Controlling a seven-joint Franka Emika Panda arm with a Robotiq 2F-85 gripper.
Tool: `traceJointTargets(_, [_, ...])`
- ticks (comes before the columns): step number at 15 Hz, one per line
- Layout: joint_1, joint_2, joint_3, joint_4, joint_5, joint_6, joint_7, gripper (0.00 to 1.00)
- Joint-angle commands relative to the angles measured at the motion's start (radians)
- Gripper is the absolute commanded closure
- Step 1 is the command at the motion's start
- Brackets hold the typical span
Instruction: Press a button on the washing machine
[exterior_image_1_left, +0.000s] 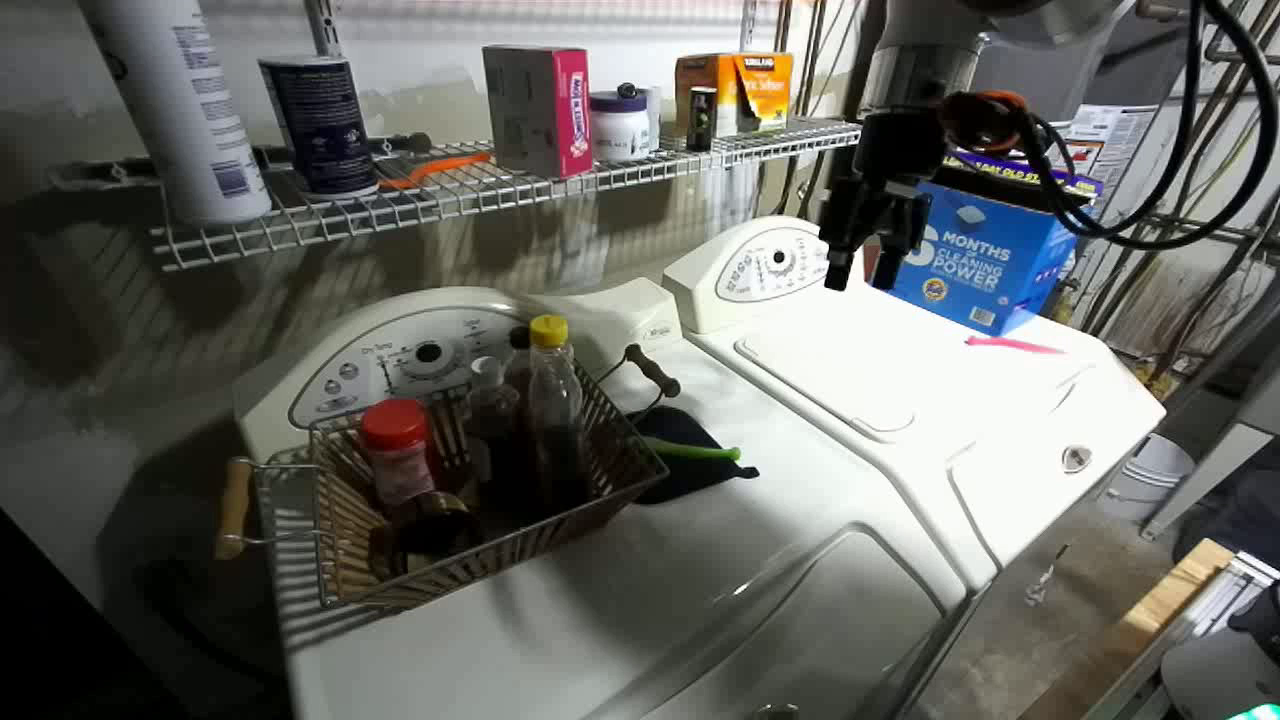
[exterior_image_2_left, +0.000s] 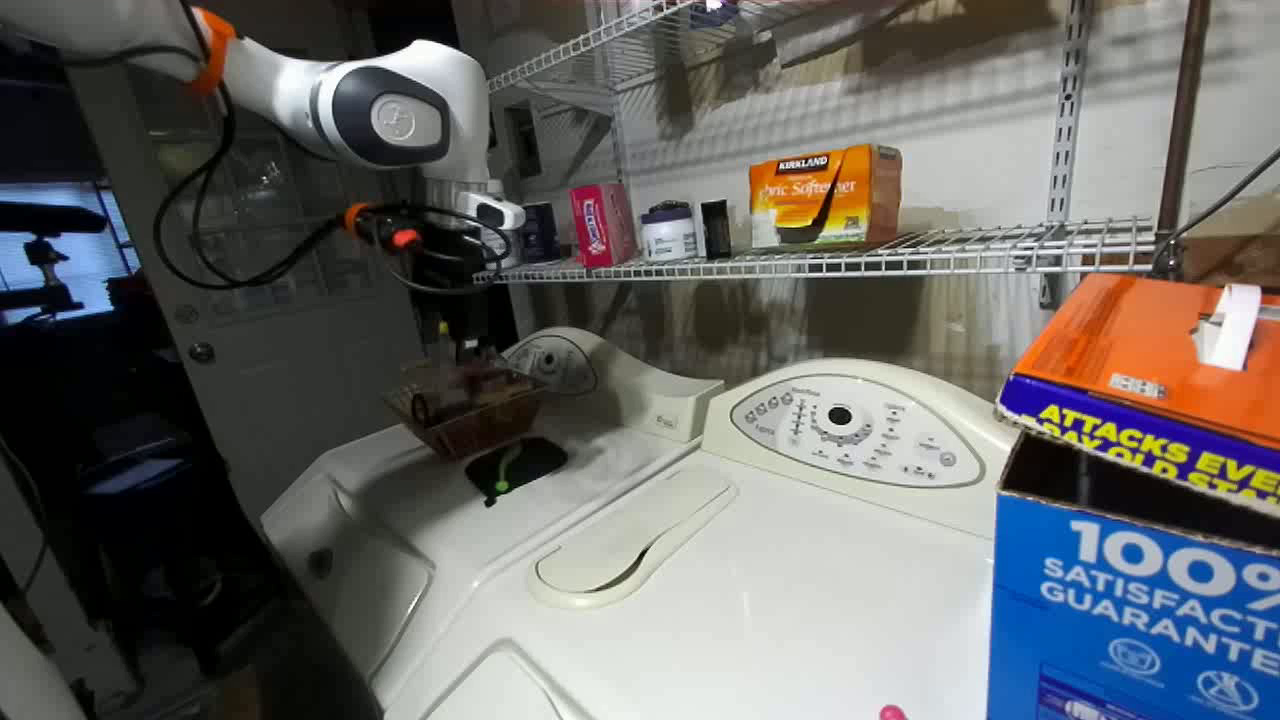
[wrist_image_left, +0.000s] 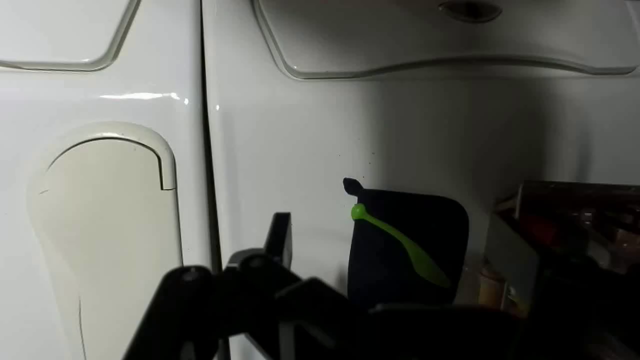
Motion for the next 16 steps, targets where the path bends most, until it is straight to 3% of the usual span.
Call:
traceJointTargets(1, [-0.01,0.0,0.009,0.002,0.002,-0.002,-0.002,0.0])
traceJointTargets(12, [-0.01,0.0,0.009,0.002,0.002,-0.002,-0.002,0.0])
traceJointTargets(16, [-0.061,0.002,-0.021,-0.011,-0.094,0.028,-0.019,0.0])
